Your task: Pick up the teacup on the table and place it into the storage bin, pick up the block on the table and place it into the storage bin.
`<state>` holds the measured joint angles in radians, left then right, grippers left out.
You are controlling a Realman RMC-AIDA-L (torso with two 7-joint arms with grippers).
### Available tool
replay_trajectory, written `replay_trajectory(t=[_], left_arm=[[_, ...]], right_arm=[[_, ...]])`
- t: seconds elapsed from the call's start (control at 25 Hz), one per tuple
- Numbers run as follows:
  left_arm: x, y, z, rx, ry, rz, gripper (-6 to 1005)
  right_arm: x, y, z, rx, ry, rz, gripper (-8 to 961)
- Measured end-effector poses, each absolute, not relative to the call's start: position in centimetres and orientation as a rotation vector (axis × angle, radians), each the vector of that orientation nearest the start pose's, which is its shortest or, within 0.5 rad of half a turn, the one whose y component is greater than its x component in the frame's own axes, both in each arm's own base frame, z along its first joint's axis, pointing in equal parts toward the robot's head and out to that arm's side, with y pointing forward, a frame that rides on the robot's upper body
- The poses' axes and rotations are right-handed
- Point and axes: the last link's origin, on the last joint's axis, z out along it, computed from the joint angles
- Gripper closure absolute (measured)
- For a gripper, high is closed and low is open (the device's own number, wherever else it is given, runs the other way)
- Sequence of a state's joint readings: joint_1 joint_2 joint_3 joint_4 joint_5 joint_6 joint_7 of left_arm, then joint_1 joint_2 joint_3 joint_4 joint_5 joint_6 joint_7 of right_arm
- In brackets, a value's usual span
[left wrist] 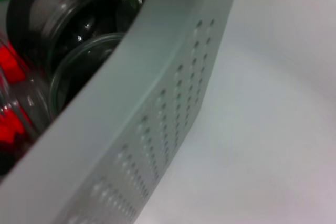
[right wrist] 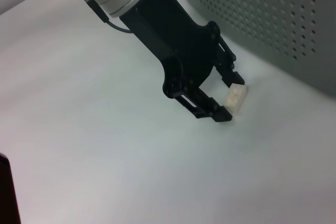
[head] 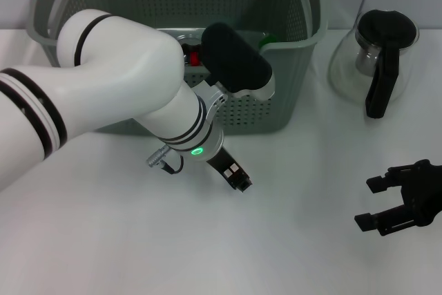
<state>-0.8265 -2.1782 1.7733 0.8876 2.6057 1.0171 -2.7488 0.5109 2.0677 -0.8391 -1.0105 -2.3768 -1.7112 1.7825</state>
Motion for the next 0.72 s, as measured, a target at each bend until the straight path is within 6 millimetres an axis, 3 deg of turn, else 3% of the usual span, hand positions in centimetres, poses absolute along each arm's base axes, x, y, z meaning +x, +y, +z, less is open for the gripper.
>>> replay_trajectory(t=[0.32, 0.44, 0.48, 0.56, 0.6, 0.64, 0.72], left_arm=[[-14.4, 36.8, -13.1, -2.616, -0.704, 0.491, 484], [-13.1, 36.0, -12.4, -2.683, -0.751, 0.432, 597], [-12.5, 35.6, -11.9, -2.723, -0.776, 0.398, 590], [-11.0, 34.0, -9.9, -2.854, -0.846, 0.256, 576], [-9.4, 32.7, -7.2, -2.967, -0.879, 0.037, 569], [-9.4, 32.7, -7.2, -2.967, -0.879, 0.037, 562], [-8.3, 32.4, -3.8, -3.002, -0.881, -0.244, 548]], right_arm=[[26.9, 31.6, 2.7, -2.916, 0.839, 0.023, 25], [27.1, 31.5, 2.7, -2.914, 0.843, 0.022, 25], [27.2, 31.5, 2.8, -2.912, 0.846, 0.021, 25], [27.5, 31.4, 3.1, -2.905, 0.864, 0.01, 25], [27.7, 31.3, 3.3, -2.902, 0.878, 0.003, 25], [28.0, 31.2, 3.5, -2.894, 0.893, -0.006, 25], [28.5, 31.1, 3.9, -2.875, 0.917, -0.004, 25]])
